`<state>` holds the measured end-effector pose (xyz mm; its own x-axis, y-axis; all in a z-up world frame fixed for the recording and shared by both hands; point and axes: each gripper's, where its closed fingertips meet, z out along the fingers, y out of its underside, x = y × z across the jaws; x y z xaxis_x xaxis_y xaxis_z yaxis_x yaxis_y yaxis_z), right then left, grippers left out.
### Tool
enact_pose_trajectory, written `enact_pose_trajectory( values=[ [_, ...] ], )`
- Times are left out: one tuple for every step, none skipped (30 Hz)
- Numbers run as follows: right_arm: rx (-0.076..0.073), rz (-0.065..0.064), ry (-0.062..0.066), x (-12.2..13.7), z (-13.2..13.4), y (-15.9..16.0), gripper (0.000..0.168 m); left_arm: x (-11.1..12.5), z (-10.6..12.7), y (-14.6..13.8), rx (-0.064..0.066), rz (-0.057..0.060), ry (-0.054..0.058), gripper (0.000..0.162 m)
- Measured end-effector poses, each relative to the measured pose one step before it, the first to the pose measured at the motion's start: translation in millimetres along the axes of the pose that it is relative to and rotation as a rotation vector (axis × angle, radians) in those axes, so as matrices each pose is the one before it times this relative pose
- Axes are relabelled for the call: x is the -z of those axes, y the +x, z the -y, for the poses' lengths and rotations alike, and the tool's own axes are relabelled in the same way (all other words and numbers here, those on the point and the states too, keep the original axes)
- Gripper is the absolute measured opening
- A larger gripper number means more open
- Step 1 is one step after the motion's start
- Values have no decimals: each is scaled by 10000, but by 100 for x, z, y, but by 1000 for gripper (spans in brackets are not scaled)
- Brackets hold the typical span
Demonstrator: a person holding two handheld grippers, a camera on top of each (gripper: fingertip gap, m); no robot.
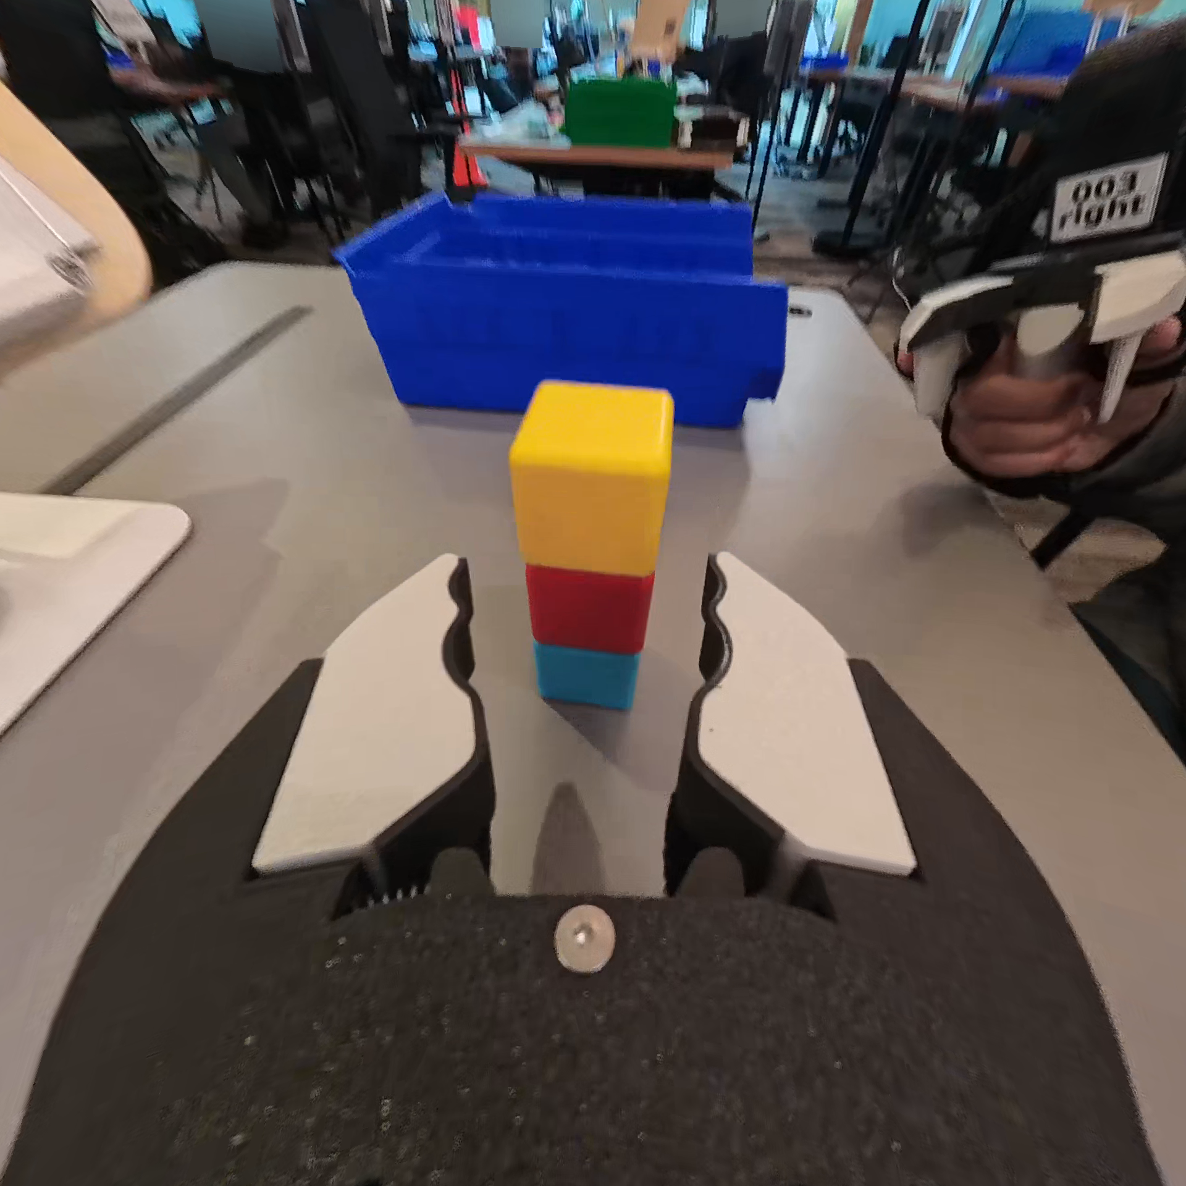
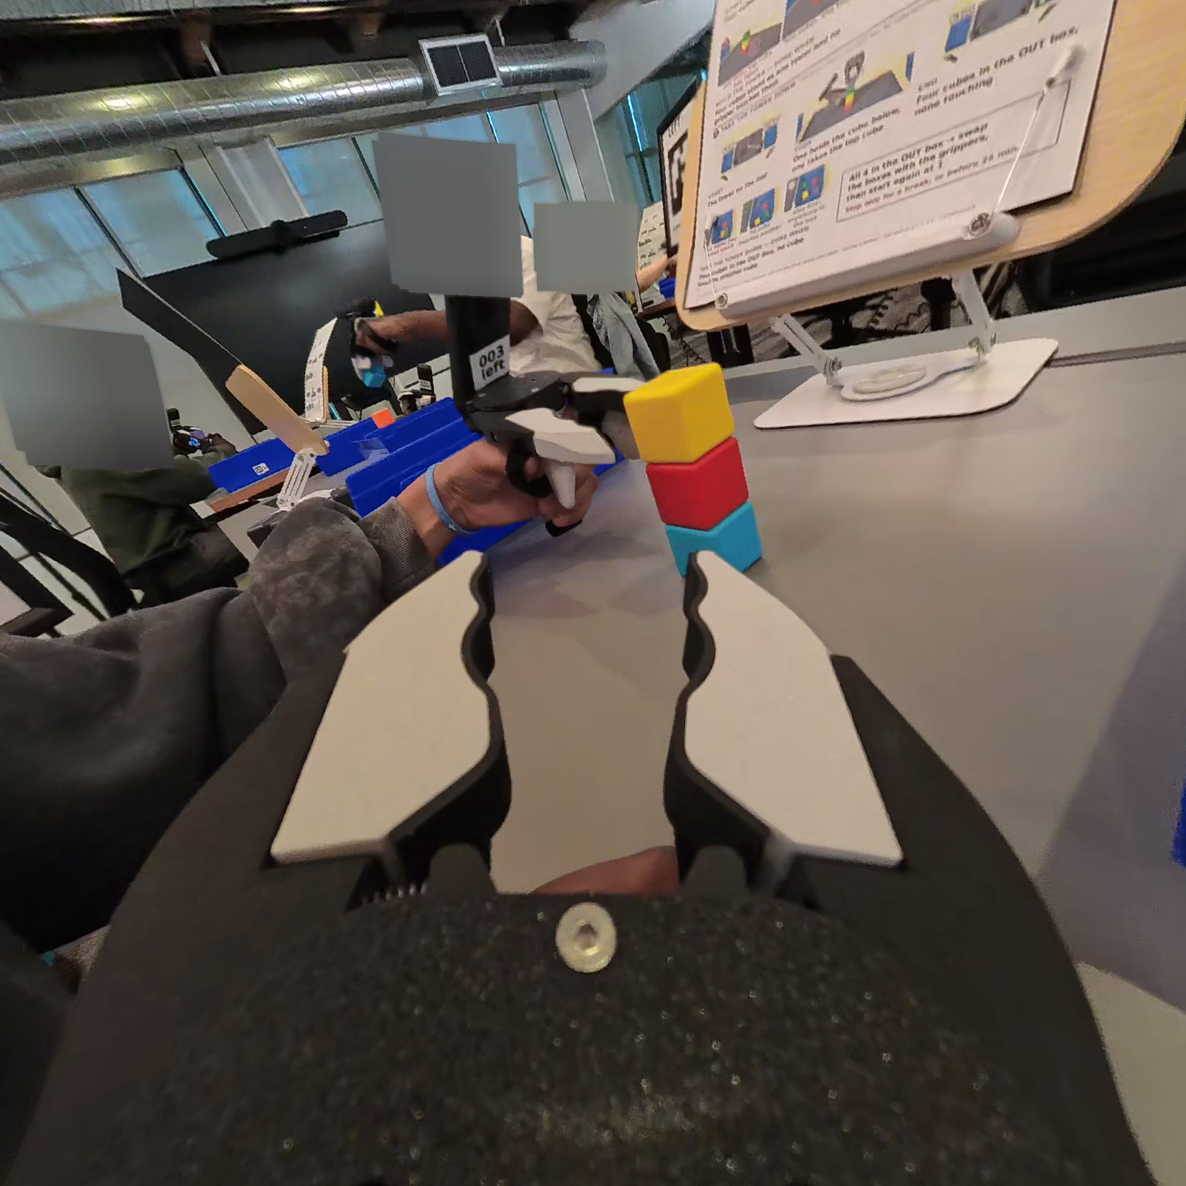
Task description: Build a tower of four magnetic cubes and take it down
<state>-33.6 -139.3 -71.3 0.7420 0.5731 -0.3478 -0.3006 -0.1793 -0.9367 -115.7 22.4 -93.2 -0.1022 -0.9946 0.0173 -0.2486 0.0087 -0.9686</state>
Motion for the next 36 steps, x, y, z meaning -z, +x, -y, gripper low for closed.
enact_pose_trajectory(
  values=[
    [-185,64,-14,72,-131,186,57,-484,-836,140,36,-108,-377,69],
    [-211,38,53,76,34,160,57,-501,-691,5,-14,-22,-327,70],
    [-145,15,48,60,74,126,57,-499,-437,-151,-19,59,-184,71],
    [-54,61,17,15,39,18,57,-456,-218,-48,17,-11,-70,72],
    [4,23,-56,-36,-98,50,57,-431,-125,70,41,-78,-57,72],
    [21,-17,-128,-94,-225,100,58,-371,-94,-33,34,-22,-123,74],
    [26,24,-104,-90,-222,4,58,-317,27,-119,27,17,-65,75],
    [25,27,-57,-101,-135,-47,58,-295,11,-75,23,-15,-53,73],
    [34,-4,-55,-102,-119,-22,58,-281,-135,53,17,-84,-151,70],
    [48,2,-77,-135,-143,-35,58,-287,-274,67,11,-84,-246,64],
    [57,10,-89,-167,-174,-51,58,-297,-282,16,7,-28,-247,55],
    [61,-24,-78,-184,-154,2,58,-281,-161,158,-23,-109,-167,50],
    [65,-27,-74,-255,-112,39,58,-178,12,53,-66,-16,-40,50],
    [98,-17,-69,-363,-5,75,58,-94,43,-55,-66,72,0,49],
    [131,-5,-59,-478,143,142,58,-26,11,-16,-33,37,0,49],
    [170,23,-33,-615,371,242,58,8,-4,46,-35,-7,2,49],
    [251,2,-94,-706,452,416,59,7,-5,51,-43,-7,1,49],
    [238,-9,-85,-748,527,561,60,6,-4,91,-48,-33,1,49],
    [183,92,-22,-794,559,528,61,15,-1,181,-78,-87,-1,49],
    [146,220,-69,-938,450,445,61,39,-12,186,-113,-60,0,49],
    [209,295,-110,-1075,307,422,63,95,-33,187,-135,-63,6,49],
    [263,231,-144,-1166,137,550,65,129,-62,226,-126,-89,2,49],
    [243,219,-160,-1242,-54,582,67,155,-64,196,-72,-86,0,49],
    [150,324,-254,-1282,-299,336,72,123,-66,172,-3,-89,-6,49],
    [83,440,-251,-1251,-292,2,75,106,-63,172,29,-98,-12,49],
    [214,238,-118,-1163,-124,146,75,71,-55,158,26,-86,-10,49],
    [302,210,-65,-1065,-58,41,76,57,-34,113,20,-66,-6,49],
    [256,175,-158,-960,-115,17,77,25,-24,63,15,-43,-1,49],
    [128,161,-142,-829,-21,14,78,16,-6,52,4,-34,2,49],
    [68,314,-132,-701,-11,-270,77,-2,-1,16,9,-24,-3,49],
    [81,244,-148,-590,-43,-222,77,-12,-8,11,20,-24,-4,49],
    [135,40,-96,-457,-20,21,74,3,-3,14,3,-17,-2,49],
    [149,-70,-15,-259,75,141,69,-3,2,26,-12,-19,1,49],
    [92,-175,200,-23,332,255,60,10,0,81,-29,-35,6,49],
    [-45,-24,345,123,461,91,54,7,-5,87,-47,-28,0,49],
    [-169,66,65,6,42,44,54,-13,-4,-2,3,2,0,49]
  ],
)
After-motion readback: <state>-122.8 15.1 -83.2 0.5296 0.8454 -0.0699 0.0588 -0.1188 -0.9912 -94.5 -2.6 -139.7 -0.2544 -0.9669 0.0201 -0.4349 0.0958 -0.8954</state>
